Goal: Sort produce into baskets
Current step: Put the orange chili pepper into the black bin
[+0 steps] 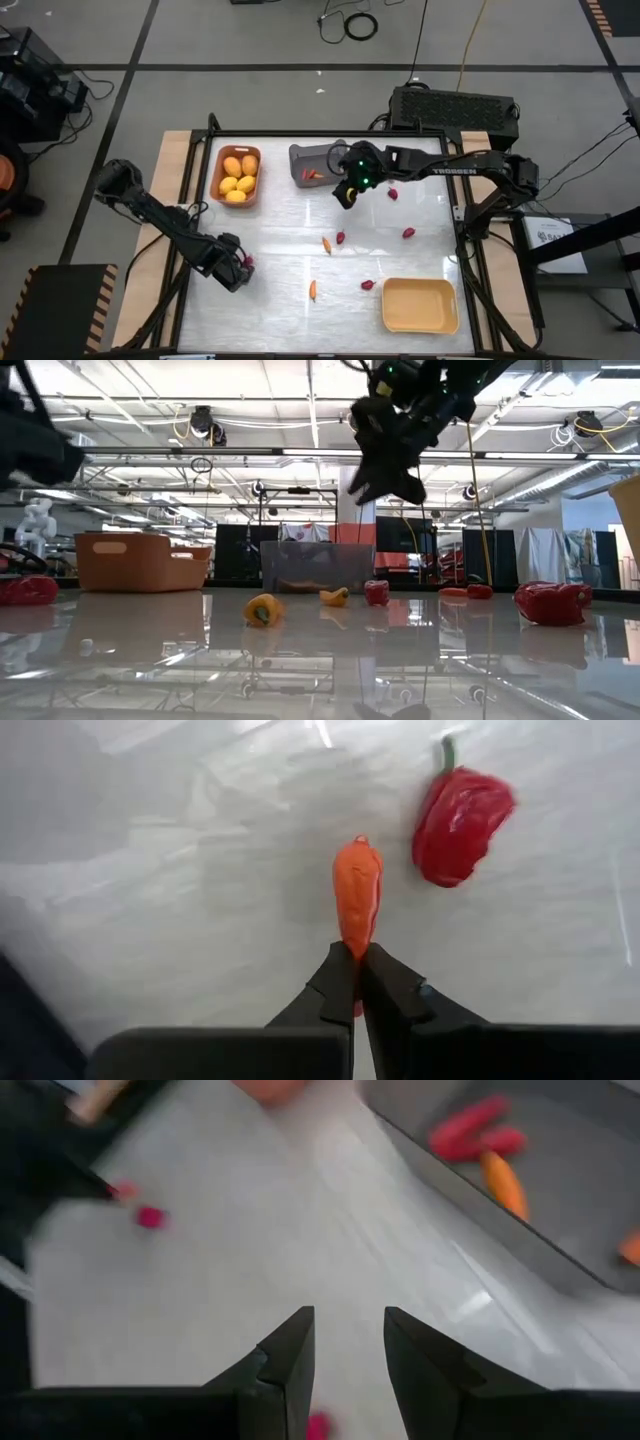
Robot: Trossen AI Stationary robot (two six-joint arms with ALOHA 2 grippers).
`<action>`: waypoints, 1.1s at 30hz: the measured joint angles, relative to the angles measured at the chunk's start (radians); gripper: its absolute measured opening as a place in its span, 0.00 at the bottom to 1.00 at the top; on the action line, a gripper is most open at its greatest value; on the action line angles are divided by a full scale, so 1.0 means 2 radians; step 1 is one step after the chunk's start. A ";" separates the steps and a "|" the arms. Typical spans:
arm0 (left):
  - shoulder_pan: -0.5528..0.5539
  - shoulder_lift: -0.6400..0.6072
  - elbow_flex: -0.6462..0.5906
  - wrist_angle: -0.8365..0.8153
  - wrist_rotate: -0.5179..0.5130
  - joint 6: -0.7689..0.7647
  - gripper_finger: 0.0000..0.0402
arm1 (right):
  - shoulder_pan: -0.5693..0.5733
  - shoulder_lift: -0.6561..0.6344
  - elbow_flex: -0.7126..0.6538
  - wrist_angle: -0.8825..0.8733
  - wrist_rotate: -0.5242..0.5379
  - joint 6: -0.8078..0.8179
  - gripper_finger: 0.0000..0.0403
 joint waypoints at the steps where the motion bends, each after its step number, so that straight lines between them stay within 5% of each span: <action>1: 0.003 -0.014 0.001 -0.016 -0.001 0.001 0.03 | -0.002 0.000 0.000 -0.013 0.001 -0.003 0.28; 10: 0.065 -0.144 0.007 -0.024 -0.133 0.075 0.03 | -0.006 0.000 0.000 -0.030 0.002 0.001 0.28; 16: 0.176 -0.173 0.007 0.069 -0.208 0.222 0.03 | -0.006 0.000 0.000 -0.028 0.002 0.001 0.28; 23: 0.352 -0.152 0.008 0.261 -0.154 0.478 0.03 | -0.006 0.000 0.000 -0.026 0.003 0.001 0.28; 33: 0.510 -0.073 0.008 0.399 0.006 0.574 0.03 | -0.006 0.000 0.000 -0.023 0.003 0.001 0.28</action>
